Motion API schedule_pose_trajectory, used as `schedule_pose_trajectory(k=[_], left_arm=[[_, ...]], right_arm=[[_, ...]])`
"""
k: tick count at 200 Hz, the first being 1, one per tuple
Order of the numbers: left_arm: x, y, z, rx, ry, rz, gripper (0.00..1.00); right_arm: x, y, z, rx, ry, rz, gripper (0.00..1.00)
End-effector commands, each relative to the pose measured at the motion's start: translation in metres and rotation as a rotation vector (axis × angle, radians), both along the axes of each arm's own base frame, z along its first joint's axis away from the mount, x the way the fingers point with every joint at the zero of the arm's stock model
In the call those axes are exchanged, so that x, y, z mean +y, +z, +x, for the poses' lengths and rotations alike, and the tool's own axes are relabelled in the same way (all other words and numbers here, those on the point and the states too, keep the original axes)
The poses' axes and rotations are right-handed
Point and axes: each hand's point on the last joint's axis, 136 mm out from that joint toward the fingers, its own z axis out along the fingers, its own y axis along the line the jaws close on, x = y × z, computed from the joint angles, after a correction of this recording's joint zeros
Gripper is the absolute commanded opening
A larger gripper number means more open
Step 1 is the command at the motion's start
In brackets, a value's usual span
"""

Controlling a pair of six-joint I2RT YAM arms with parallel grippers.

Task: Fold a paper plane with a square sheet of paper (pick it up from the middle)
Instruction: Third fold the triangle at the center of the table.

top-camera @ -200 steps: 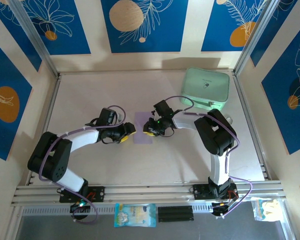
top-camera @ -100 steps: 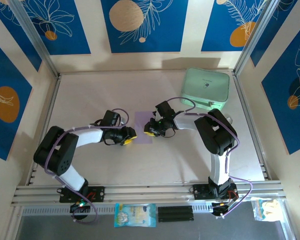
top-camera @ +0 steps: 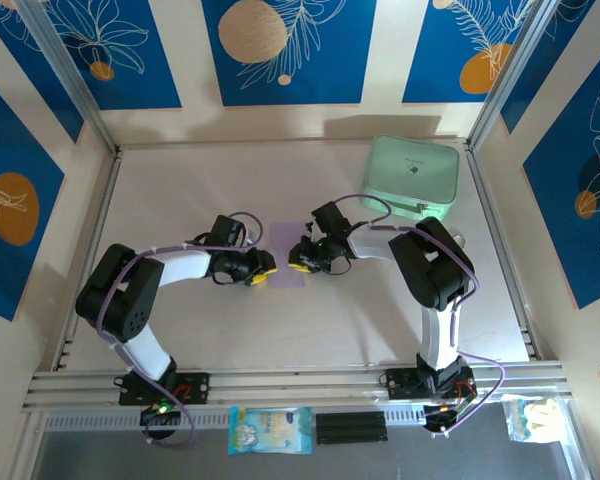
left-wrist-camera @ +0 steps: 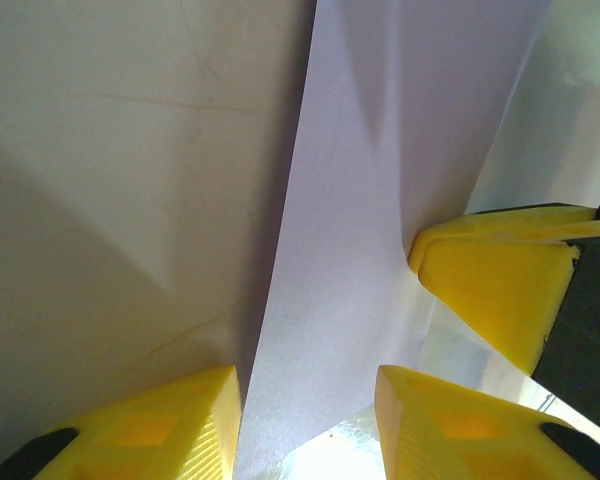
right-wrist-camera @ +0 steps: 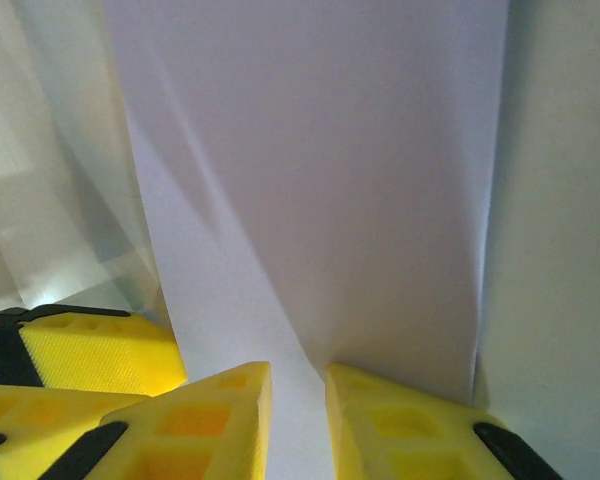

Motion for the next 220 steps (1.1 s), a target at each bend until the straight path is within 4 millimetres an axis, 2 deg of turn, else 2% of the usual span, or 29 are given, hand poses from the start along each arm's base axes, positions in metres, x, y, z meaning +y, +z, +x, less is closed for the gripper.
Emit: schedule_pose_trajectory(k=[1,46,81,109,220], left_arm=[[-0.004,0.002,0.0,-0.01,-0.039,0.011,0.42],[-0.005,-0.001,0.001,-0.007,-0.053,0.018,0.43],[-0.021,0.014,0.003,-0.027,-0.09,-0.089,0.4],[-0.022,0.022,0.006,-0.047,-0.09,-0.105,0.38],[-0.018,0.014,0.03,-0.057,-0.077,-0.101,0.36]], right_arm=[[-0.023,-0.036,-0.016,0.088,-0.021,-0.105,0.24],[-0.024,-0.036,-0.016,0.09,-0.019,-0.104,0.24],[-0.024,-0.037,-0.017,0.093,-0.021,-0.103,0.24],[-0.025,-0.038,-0.018,0.093,-0.023,-0.103,0.23],[-0.028,-0.038,-0.018,0.088,-0.02,-0.1,0.23]])
